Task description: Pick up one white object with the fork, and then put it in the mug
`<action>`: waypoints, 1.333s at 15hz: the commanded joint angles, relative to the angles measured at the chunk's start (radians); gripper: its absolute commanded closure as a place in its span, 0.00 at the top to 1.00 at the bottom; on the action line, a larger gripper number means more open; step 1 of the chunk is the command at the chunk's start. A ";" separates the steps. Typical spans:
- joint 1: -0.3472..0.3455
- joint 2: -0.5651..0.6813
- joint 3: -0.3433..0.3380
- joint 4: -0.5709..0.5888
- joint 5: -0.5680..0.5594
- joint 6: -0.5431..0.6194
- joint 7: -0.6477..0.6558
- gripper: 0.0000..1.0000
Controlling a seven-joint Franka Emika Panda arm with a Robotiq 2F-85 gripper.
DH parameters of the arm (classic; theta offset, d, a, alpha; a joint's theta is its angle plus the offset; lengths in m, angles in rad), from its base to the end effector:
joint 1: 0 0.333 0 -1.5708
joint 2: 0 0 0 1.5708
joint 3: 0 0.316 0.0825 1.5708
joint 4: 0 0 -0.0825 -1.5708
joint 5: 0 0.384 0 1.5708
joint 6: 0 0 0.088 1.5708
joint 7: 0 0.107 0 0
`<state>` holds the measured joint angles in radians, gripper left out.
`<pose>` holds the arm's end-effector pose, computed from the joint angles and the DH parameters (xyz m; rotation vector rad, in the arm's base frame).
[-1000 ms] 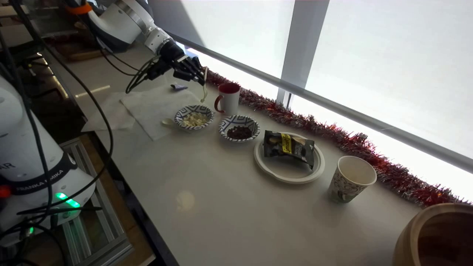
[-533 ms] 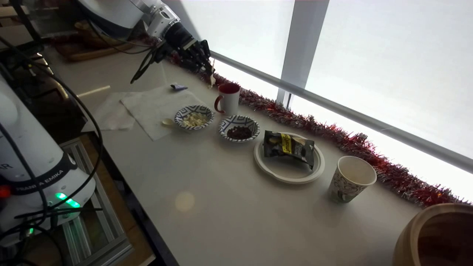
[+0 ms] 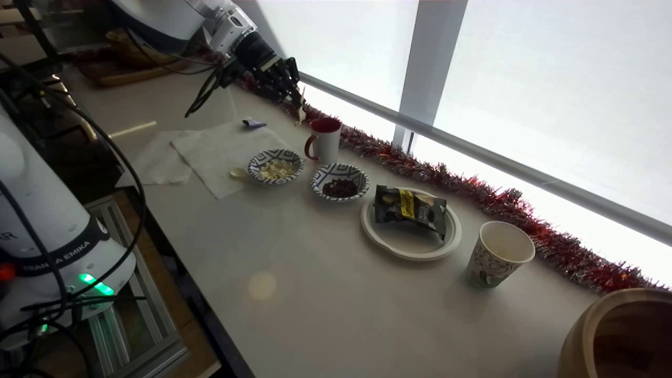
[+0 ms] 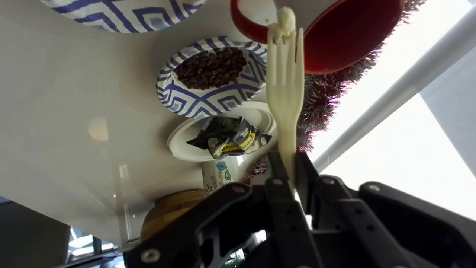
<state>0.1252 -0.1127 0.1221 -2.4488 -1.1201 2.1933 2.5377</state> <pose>0.4600 0.0829 0.3459 1.9019 -1.8164 1.1475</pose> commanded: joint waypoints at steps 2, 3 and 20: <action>-0.018 0.019 -0.020 0.064 0.135 0.031 0.004 0.04; -0.025 0.031 -0.025 0.082 0.160 0.025 0.015 0.04; -0.064 0.215 -0.092 0.260 0.304 -0.024 0.203 0.03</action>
<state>0.0616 0.0928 0.0350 -2.2091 -0.8506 2.2011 2.7136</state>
